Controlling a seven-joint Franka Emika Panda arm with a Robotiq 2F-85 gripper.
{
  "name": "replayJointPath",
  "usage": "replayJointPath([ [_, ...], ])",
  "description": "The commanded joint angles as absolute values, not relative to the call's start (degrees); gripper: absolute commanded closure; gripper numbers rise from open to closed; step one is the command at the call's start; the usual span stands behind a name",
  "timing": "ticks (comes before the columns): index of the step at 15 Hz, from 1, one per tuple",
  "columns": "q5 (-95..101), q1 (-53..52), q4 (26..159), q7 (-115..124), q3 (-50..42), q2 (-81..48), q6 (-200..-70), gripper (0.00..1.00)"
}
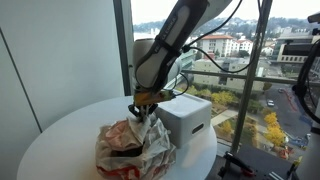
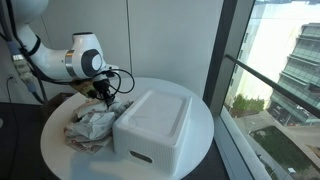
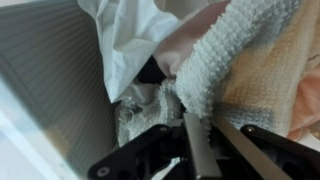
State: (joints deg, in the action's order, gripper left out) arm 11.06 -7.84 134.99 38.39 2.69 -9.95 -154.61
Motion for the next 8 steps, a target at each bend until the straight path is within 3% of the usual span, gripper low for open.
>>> replayJointPath([
  [1, 16.4, -10.5, 140.2, 43.0, 1.0, -1.3, -156.4, 0.91],
  [8, 34.9, -11.9, 146.4, 53.5, 6.8, 14.9, -159.7, 0.91],
])
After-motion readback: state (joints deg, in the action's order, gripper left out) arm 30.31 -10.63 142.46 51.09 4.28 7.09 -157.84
